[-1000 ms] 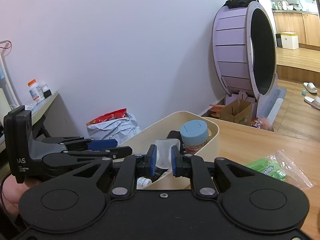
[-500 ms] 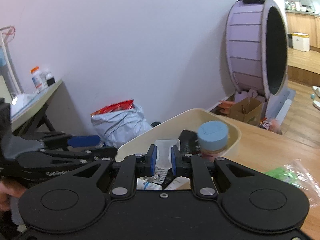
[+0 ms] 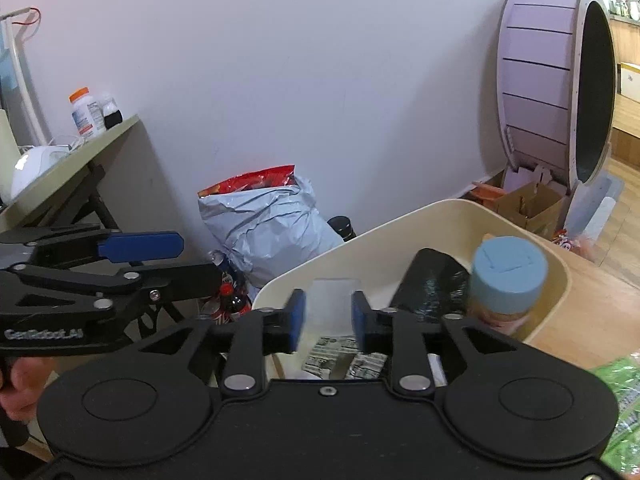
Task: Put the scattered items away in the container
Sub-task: 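Lower the clear cup into the basket and open the right gripper, then move the right gripper to the black ball and grasp it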
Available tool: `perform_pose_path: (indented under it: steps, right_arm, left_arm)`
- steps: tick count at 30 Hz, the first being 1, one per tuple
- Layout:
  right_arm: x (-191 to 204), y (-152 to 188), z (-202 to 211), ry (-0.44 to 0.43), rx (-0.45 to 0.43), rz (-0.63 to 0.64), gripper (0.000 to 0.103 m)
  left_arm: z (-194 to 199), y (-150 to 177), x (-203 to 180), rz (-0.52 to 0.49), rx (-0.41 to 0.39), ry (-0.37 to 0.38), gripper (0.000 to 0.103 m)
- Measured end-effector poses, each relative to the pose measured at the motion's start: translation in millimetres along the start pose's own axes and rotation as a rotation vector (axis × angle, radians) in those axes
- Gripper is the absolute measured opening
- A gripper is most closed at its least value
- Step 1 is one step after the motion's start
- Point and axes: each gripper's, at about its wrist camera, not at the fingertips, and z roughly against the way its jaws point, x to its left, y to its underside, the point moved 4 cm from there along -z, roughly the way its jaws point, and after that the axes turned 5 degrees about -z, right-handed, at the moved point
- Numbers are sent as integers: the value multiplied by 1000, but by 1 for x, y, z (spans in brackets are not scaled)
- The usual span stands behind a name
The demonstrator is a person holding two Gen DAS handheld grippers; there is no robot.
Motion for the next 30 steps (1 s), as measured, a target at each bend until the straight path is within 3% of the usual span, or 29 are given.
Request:
perform_pose_path:
  steps: [5, 13, 21, 30]
  right_arm:
    - [-3, 2, 3, 21, -9, -2, 46]
    - [-20, 7, 51, 92, -45, 7, 46]
    - [-55, 43, 132, 241, -74, -47, 46]
    - [-101, 106, 203, 415, -56, -172, 46]
  left_arm:
    - [0, 0, 3, 7, -5, 4, 54]
    - [4, 0, -15, -13, -31, 85, 54]
    - [8, 6, -73, -117, -49, 259, 55]
    - [11, 25, -142, -234, -40, 432, 55]
